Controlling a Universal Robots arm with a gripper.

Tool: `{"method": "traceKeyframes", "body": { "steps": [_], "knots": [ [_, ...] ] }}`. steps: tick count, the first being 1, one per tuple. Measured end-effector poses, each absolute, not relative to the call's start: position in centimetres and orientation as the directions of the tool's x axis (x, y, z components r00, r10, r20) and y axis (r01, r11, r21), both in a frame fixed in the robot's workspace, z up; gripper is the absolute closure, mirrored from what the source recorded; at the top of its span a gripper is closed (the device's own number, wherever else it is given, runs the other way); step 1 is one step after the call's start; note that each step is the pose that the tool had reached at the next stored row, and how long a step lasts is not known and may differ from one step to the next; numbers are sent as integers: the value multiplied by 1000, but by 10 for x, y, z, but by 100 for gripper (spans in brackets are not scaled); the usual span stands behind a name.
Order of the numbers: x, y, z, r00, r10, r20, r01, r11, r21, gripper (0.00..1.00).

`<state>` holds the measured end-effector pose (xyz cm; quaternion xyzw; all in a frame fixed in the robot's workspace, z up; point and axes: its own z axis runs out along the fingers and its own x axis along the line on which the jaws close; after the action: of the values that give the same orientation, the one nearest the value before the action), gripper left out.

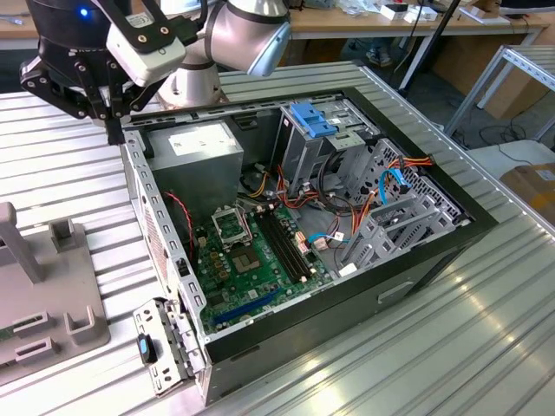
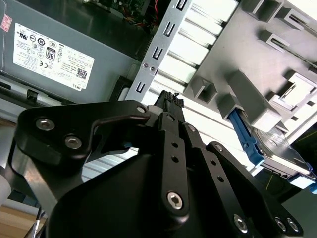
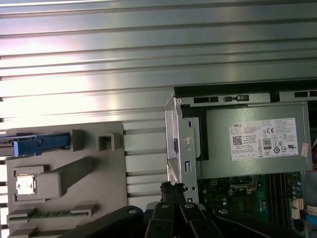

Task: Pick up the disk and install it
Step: 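Reach for the disk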

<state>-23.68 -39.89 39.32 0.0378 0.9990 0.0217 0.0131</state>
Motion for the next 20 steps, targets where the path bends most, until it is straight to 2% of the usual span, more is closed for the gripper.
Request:
{"method": "traceKeyframes", "body": {
  "steps": [20],
  "knots": [
    [-265,-399,393,-997,76,-24,75,996,44,89]
  ]
}}
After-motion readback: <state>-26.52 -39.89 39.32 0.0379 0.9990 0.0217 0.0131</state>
